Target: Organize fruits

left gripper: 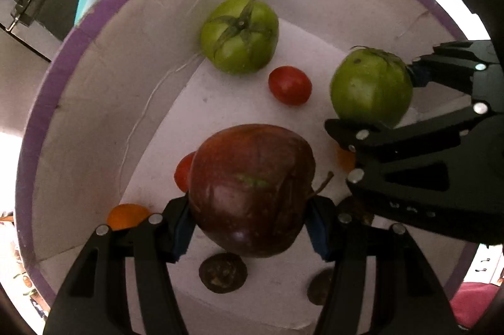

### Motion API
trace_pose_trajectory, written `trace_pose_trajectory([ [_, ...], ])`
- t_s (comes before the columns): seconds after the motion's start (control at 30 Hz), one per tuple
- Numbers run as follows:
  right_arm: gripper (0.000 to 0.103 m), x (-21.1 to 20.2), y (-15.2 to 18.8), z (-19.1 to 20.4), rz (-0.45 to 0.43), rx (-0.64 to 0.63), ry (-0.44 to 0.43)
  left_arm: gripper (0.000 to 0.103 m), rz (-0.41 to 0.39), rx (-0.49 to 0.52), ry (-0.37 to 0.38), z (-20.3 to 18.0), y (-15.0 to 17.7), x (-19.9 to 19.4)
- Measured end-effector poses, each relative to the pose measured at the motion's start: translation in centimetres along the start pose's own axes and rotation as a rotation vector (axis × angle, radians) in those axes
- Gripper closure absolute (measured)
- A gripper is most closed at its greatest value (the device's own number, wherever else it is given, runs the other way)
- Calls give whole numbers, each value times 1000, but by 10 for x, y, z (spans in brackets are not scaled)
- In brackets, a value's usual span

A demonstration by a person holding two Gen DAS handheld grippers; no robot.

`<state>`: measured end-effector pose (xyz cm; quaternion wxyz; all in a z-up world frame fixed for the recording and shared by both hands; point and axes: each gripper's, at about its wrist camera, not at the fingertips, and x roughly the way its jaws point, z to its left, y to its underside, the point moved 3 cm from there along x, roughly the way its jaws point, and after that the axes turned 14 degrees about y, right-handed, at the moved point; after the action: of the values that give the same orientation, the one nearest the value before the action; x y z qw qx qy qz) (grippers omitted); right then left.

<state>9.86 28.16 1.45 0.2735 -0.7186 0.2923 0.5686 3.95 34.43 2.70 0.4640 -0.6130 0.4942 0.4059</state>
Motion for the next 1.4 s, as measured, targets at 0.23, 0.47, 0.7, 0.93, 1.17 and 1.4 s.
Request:
trace_pose_trajectory([
  [0.23,41,8,-10,-7,46,29,-9,43,-14,19,-25,-10,5,3],
  [0.47,36,7,-10,-18,34,66,-11,42,-36,22,4,-15,12,0],
  [0.7,21,-12,2,-38,-78,133,-2,36,-139,103,-15,-35,20,-29],
  [0.93,16,-67,25,-62,-276,234,-66,21,-440,66,-150,-41,43,-109],
  [1.17,16,-93,48,-60,-340,224,-123,1,-587,-113,-310,-25,76,-167],
  [1.4,16,-78,59,-21,-337,101,-45,1,-450,-195,-291,-13,91,-147],
])
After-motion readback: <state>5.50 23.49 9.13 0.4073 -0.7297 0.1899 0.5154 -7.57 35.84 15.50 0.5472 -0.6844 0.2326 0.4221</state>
